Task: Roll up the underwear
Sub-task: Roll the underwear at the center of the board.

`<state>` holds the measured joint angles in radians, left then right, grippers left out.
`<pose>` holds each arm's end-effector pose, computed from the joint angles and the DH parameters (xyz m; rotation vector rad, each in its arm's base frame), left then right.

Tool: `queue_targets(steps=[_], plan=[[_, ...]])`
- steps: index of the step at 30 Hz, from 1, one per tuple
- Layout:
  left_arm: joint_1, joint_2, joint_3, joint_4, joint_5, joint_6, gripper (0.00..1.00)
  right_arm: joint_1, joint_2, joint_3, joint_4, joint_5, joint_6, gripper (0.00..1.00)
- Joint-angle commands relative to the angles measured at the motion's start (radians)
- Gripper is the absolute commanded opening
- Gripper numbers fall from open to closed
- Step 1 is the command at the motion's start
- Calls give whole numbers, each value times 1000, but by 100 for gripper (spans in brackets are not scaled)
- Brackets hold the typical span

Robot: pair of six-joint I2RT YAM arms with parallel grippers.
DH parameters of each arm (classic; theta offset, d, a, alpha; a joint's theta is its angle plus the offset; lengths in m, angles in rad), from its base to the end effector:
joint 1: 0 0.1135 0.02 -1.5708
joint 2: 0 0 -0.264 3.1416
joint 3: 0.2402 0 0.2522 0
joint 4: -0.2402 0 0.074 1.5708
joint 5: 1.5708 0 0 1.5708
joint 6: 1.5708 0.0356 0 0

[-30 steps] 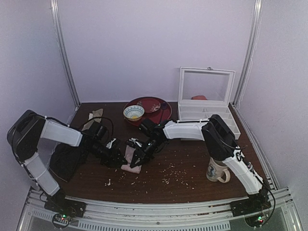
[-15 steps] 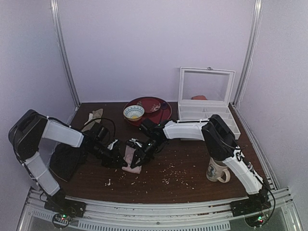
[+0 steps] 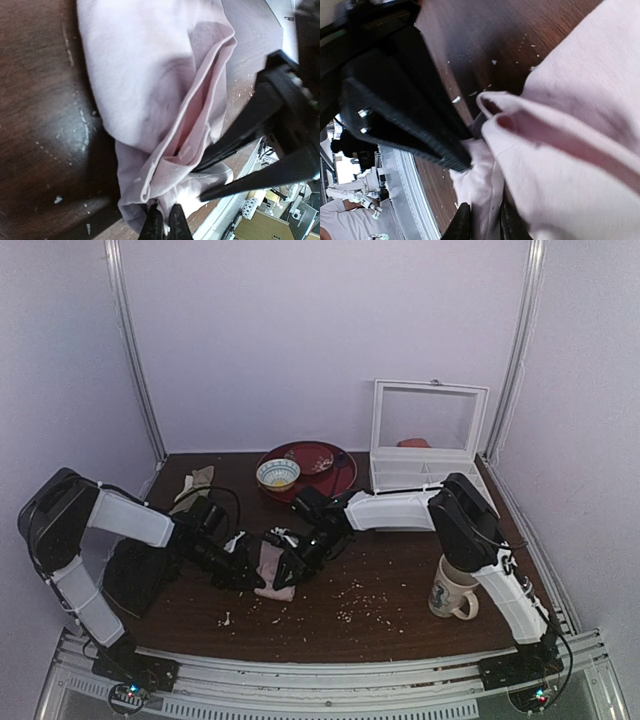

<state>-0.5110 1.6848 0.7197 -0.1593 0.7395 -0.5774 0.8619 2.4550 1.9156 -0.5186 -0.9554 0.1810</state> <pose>0.2343 -0.1589 0.1181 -0.1558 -2.8527 1.2781 0.3110 0.4072 0.1241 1.2260 -2.3819 -1.5382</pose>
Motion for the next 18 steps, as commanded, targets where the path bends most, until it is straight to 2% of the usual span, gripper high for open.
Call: queue_targets(steps=[1, 7, 12, 18], plan=[[-8, -12, -26, -6, -17, -8, 0, 7, -135, -78, 103, 124, -18, 19], [-8, -16, -24, -4, -17, -15, 0, 40, -255, -147, 110, 300, -105, 20], [-8, -17, -22, -2, -15, -19, 0, 148, -328, -206, 83, 557, -264, 20], [-8, -12, -21, 2, -12, -22, 0, 271, -313, -244, 61, 843, -424, 21]])
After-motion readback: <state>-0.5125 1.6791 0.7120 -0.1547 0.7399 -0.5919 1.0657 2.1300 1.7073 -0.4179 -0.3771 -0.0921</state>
